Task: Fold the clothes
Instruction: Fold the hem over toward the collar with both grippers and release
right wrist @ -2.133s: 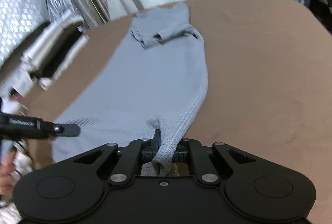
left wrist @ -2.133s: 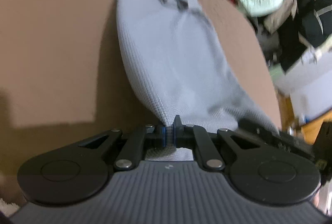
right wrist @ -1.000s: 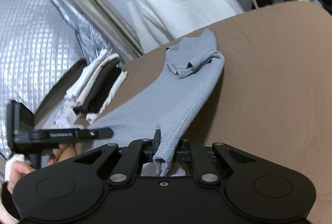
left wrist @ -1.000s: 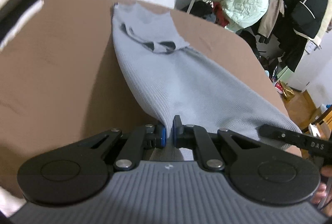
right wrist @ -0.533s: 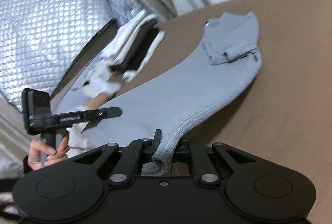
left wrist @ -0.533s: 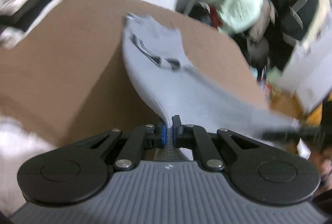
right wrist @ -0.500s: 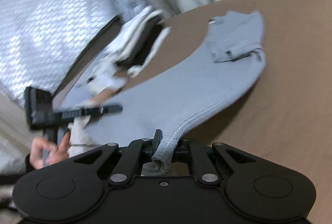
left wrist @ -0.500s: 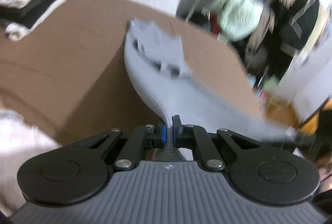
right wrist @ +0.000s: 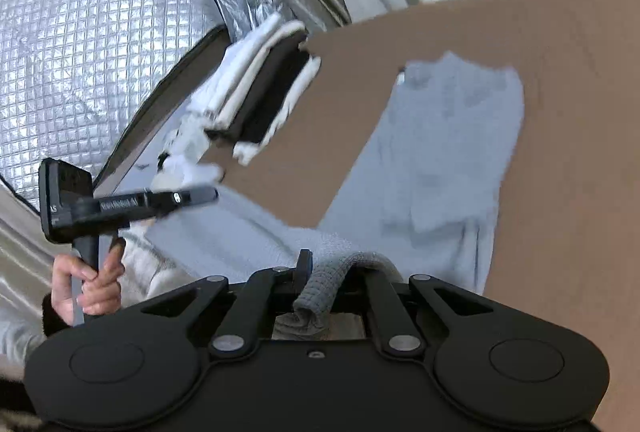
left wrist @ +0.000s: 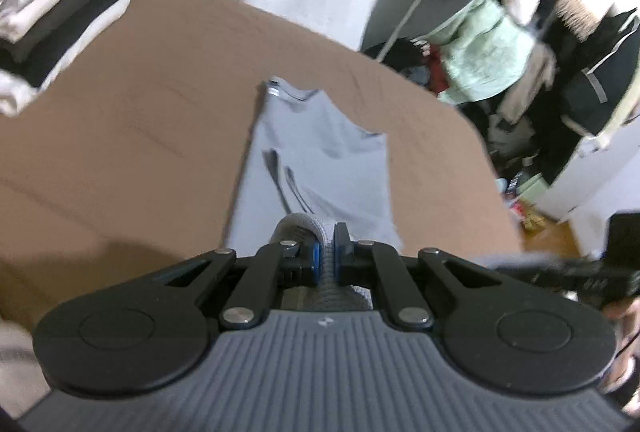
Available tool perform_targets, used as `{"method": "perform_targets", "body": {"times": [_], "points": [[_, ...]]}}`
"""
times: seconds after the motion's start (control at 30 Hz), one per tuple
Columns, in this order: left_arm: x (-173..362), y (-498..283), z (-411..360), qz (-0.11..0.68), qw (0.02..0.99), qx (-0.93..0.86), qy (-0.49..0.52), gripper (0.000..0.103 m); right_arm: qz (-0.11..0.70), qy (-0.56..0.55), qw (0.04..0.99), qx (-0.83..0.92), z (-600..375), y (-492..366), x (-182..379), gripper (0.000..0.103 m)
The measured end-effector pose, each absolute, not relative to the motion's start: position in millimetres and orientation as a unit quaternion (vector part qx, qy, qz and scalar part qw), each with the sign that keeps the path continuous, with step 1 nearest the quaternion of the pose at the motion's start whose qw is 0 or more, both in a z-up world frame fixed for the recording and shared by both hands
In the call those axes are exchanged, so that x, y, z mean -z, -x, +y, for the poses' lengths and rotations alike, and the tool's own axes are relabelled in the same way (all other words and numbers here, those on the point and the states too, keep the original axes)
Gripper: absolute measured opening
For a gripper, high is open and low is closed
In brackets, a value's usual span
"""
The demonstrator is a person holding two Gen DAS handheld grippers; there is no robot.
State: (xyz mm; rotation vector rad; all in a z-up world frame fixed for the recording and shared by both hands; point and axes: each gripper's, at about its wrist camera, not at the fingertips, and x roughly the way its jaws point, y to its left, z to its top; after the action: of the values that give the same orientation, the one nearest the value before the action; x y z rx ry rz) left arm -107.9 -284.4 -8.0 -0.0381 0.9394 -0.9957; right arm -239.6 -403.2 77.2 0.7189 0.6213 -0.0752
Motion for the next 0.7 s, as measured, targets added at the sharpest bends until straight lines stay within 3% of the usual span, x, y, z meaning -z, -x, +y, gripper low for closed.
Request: {"method": "perform_targets", "body": {"times": [0.23,0.27,0.3,0.37,0.43,0.53,0.57,0.63,0.67,0.7], "points": [[37,5,-404,0.427,0.767,0.478,-0.012,0.008,0.292,-0.321,0.892,0.128,-511,140,-78,0.009],[49,-10,-422,0.433,0.764,0.478,-0.027,0.012,0.304,-0.313,0.889,0.135,-524,124,-72,0.009],[64,-20,-434,0.440,0.772,0.457,-0.042,0.023,0.322,-0.301,0.888,0.131,-537,108,-63,0.009],[96,-37,-450,0.453,0.796,0.395,-0.074,0.029,0.353,-0.292,0.880,0.129,-561,80,-34,0.009],[122,-41,-443,0.454,0.800,0.389,-0.060,0.032,0.359,-0.324,0.860,0.164,-579,71,1,0.012],[147,-40,-397,0.437,0.806,0.399,0.014,0.046,0.328,-0.366,0.851,0.184,-587,79,30,0.015],[156,-38,-378,0.431,0.816,0.383,0.038,0.055,0.313,-0.381,0.850,0.187,-588,84,36,0.016],[173,-42,-349,0.431,0.831,0.344,0.075,0.058,0.273,-0.415,0.847,0.191,-588,99,40,0.017],[176,-49,-343,0.439,0.825,0.343,0.092,0.057,0.250,-0.427,0.847,0.194,-587,106,39,0.020],[179,-56,-339,0.448,0.816,0.349,0.109,0.057,0.227,-0.433,0.849,0.198,-585,115,39,0.034]]}}
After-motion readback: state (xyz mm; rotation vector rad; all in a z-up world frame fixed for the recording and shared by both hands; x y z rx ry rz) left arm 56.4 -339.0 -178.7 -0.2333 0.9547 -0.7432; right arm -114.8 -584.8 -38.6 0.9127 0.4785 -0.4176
